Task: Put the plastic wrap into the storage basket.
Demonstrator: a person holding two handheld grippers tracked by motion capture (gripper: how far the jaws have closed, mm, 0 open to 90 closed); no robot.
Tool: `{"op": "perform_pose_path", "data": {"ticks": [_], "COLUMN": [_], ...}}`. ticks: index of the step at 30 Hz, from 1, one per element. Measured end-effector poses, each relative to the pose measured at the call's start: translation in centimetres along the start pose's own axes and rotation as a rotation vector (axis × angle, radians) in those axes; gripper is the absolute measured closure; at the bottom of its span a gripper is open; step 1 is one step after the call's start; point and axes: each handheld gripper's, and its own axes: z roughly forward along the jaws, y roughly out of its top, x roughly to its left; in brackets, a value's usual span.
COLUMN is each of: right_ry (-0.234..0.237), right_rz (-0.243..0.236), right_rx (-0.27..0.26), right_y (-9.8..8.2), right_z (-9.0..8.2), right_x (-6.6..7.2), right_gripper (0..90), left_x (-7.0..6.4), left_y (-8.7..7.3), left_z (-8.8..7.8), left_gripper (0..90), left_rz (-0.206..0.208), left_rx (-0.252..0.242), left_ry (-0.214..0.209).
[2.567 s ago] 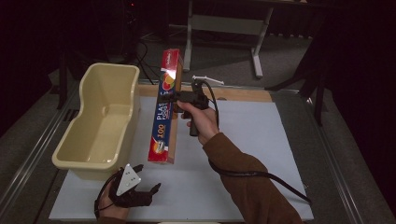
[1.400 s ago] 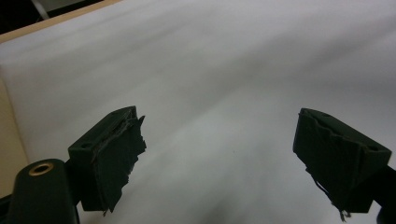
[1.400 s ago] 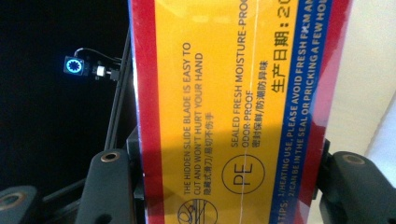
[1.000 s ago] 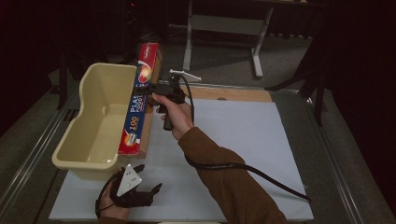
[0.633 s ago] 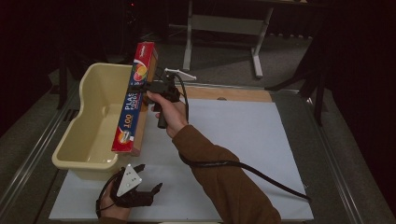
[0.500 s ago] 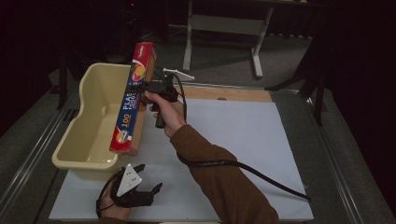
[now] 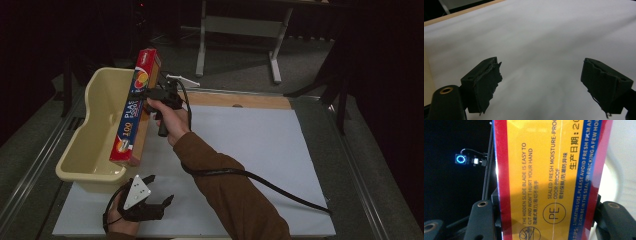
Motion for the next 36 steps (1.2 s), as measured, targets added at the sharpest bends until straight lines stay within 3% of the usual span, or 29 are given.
{"op": "perform_pose_path", "data": {"ticks": [7, 19, 25, 36], "right_ry": [-0.036, -0.059, -0.089, -0.11], "right_rz": [-0.029, 0.002, -0.01, -0.001], "right_rx": [0.015, 0.019, 0.02, 0.042], "right_y": [-0.3, -0.5, -0.5, -0.5], "right_z": [1.4, 3.6, 4.5, 5.2], "right_x": [0.5, 0.0, 0.1, -0.2], "right_gripper": [40.6, 40.3, 40.2, 39.6], "left_x": [0.0, 0.0, 0.1, 0.1], "left_y": [0.0, 0.0, -0.1, -0.1], "left_z": [0.0, -0.2, -0.2, -0.3], "left_gripper": [15.4, 15.4, 15.4, 15.4], "left_rz": [0.005, 0.0, -0.006, -0.009], "left_rx": [-0.002, -0.015, -0.018, -0.019], "left_ry": [-0.004, -0.01, -0.01, -0.01]}}
